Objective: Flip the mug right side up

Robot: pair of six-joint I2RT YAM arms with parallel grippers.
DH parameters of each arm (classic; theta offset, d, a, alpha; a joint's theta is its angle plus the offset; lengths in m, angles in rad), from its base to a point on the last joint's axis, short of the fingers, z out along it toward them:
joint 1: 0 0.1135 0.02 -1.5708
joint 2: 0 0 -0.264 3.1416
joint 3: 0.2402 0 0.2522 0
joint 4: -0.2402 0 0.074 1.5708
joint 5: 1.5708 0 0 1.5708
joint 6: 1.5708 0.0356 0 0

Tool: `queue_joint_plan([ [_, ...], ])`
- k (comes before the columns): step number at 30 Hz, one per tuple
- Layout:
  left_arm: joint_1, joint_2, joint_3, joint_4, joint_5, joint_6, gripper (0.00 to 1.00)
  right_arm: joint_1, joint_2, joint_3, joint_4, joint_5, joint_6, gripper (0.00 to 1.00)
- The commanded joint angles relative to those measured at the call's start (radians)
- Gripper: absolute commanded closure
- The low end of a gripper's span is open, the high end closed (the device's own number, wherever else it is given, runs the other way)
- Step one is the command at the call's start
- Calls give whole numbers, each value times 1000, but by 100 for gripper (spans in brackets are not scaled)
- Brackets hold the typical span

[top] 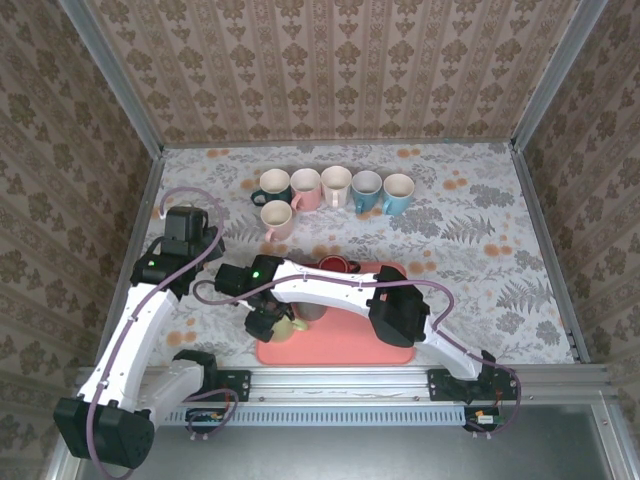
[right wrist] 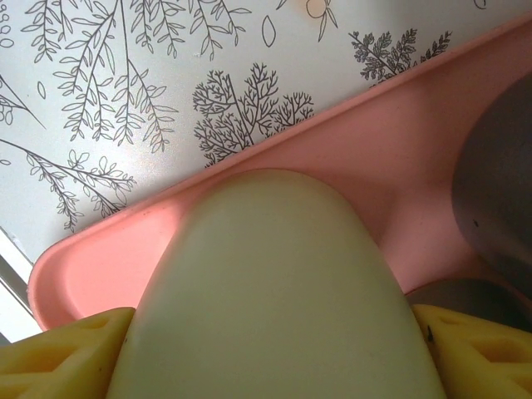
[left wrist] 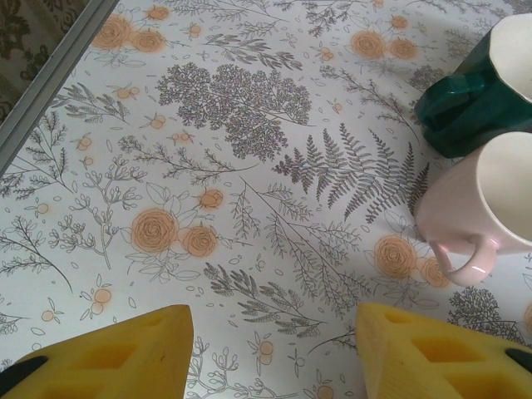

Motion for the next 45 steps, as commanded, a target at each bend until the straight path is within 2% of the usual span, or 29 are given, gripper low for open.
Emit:
queue_joint_plan([
  [1,-5,-16,-5,7,-6,18,44,11,10,0,-14,12,1,49],
  [2,-5,-17,-5,8,-4,18,45,11,-8,-1,-14,17,2,53],
  [11,-7,-17,-5,8,-5,23,45,-10,-224,-56,34,-5,52,58],
  [16,-11,-16,-1,16,25,38,45,-70,-445,-237,200,-85,116,60],
  [20,-13,-15,1,30,96,57,45,-180,-663,-464,427,-195,232,64],
  [24,-17,-29,0,67,209,83,44,-323,-852,-693,691,-290,392,64],
  [28,-25,-28,18,94,346,102,44,-445,-948,-847,865,-344,516,66],
  [32,-38,-33,1,203,640,93,44,-550,-1048,-995,1077,-414,656,66],
  [35,-57,-34,-24,323,786,14,43,-616,-1071,-1085,1232,-471,765,66],
  [39,-78,19,-66,562,1053,-134,40,-669,-1070,-1158,1410,-530,879,66],
  [41,-105,44,-79,663,1126,-183,39,-684,-1070,-1171,1448,-544,899,67],
  [45,-176,58,-78,703,1136,-160,33,-707,-1072,-1189,1508,-559,932,68],
])
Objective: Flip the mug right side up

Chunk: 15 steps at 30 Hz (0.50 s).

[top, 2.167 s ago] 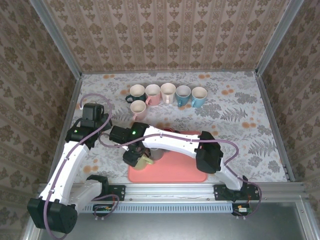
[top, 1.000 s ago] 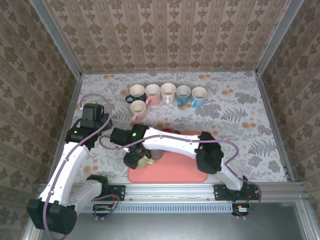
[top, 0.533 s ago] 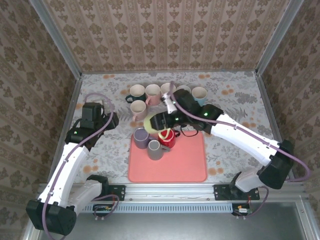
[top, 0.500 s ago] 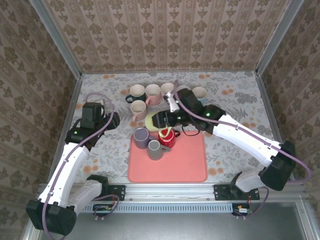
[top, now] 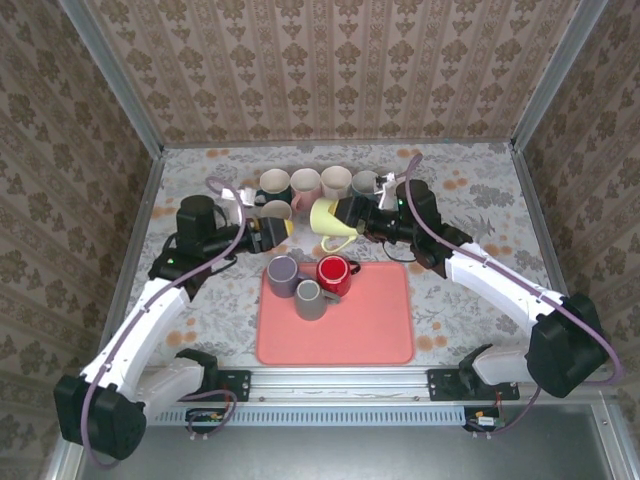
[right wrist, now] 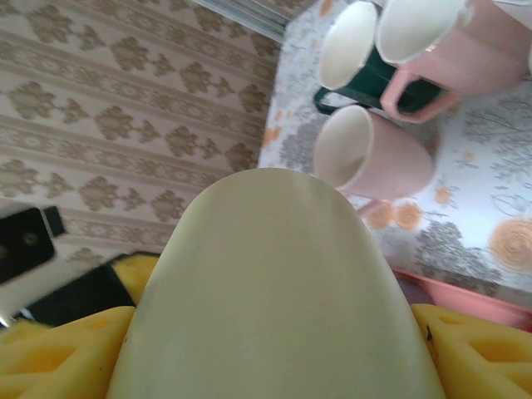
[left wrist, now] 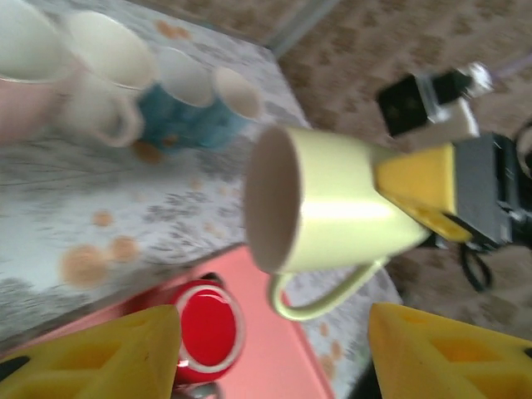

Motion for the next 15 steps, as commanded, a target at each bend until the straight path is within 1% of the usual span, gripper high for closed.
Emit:
queue_joint_plan([
  [1,-52,3,-6,155,128,-45,32,-16,-48,0,223,-71,82,68],
  [3,-69,18,-17,215,138,-69,31,-22,-48,-6,236,-76,92,68],
  [4,-101,29,-20,243,143,-80,30,-24,-44,-9,249,-80,101,69],
  [5,-115,40,-26,274,147,-89,30,-28,-40,-13,268,-86,113,69],
  [10,-158,105,-38,386,178,-110,30,-34,-24,-26,331,-103,161,71],
  [12,-165,123,-36,395,178,-107,31,-35,-20,-29,353,-113,178,71],
  [15,-160,124,-41,361,164,-79,32,-38,-23,-33,360,-117,187,71],
])
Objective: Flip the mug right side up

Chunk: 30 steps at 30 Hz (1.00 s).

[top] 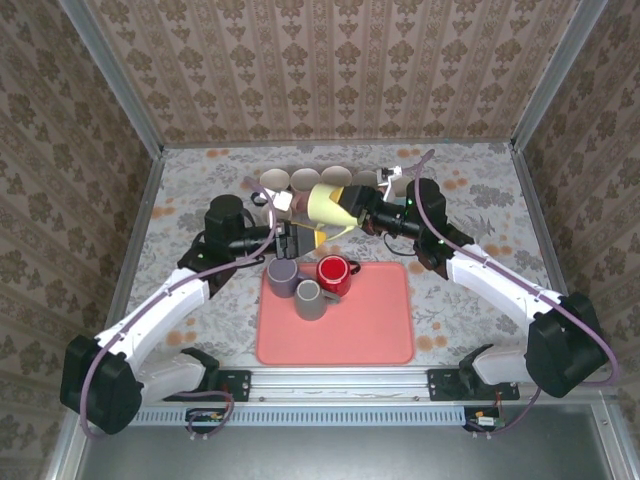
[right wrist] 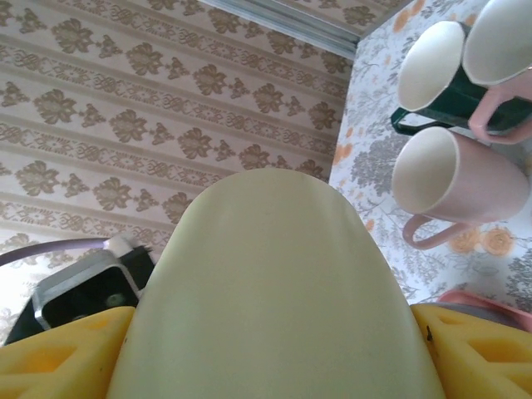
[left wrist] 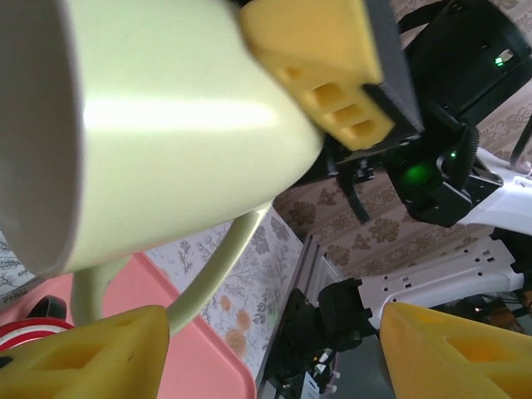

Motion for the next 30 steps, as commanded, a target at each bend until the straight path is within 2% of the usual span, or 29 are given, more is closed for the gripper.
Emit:
queue_joint_plan([
  [1,5,-15,-11,31,18,21,32,-8,-29,4,136,-39,36,71],
  [8,106,-60,-43,-12,25,33,33,-21,-46,1,134,-52,43,71],
  [11,112,-40,-41,-12,38,37,33,-21,-35,3,177,-75,82,71],
  [17,89,33,-34,117,95,-30,33,-18,-15,-11,293,-102,186,72],
  [22,89,83,-44,340,154,-160,34,-10,41,-47,494,-135,342,71],
  [23,60,94,-44,385,164,-187,35,-6,48,-52,520,-138,358,71],
  [25,39,114,-41,462,181,-230,37,1,51,-57,526,-139,360,71],
  [28,4,133,-30,513,193,-251,45,10,49,-58,516,-138,347,71],
  [30,-6,136,-32,532,189,-255,55,13,48,-58,512,-137,341,71],
])
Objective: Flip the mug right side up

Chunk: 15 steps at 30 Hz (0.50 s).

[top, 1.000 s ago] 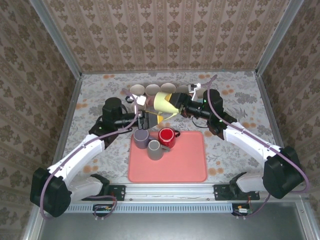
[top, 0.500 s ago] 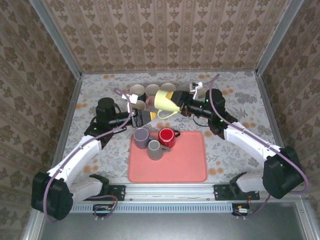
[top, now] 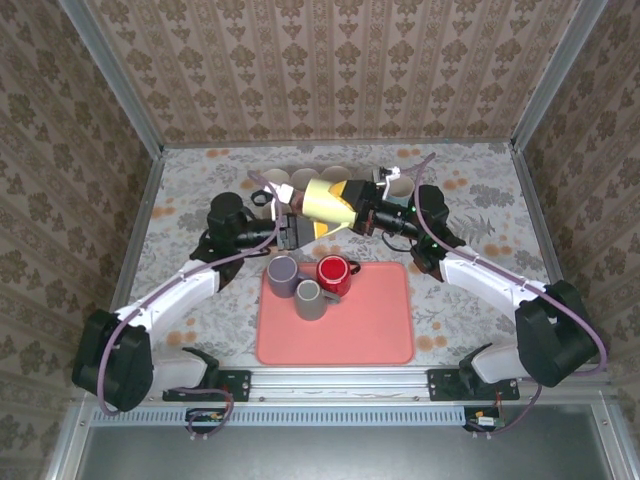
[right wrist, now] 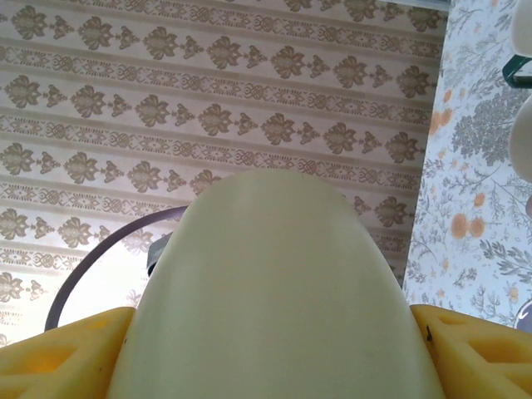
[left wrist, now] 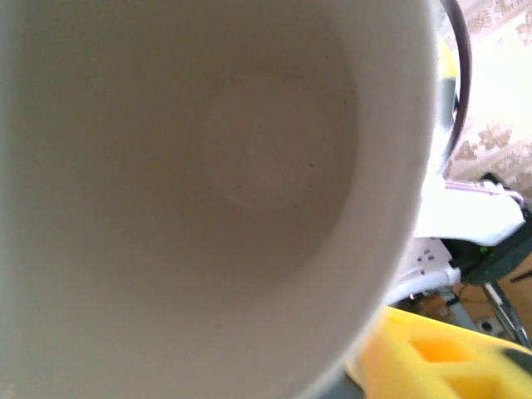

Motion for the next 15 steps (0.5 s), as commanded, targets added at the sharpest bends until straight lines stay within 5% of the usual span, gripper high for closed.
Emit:
queue_joint_plan([
  [1,-18,-1,5,145,44,-47,60,14,-14,15,130,-24,21,71],
  [9,-6,-55,10,73,43,-3,96,18,-28,11,105,-22,2,68],
  [15,-1,-92,3,48,26,21,100,23,-49,6,90,-10,-9,60],
])
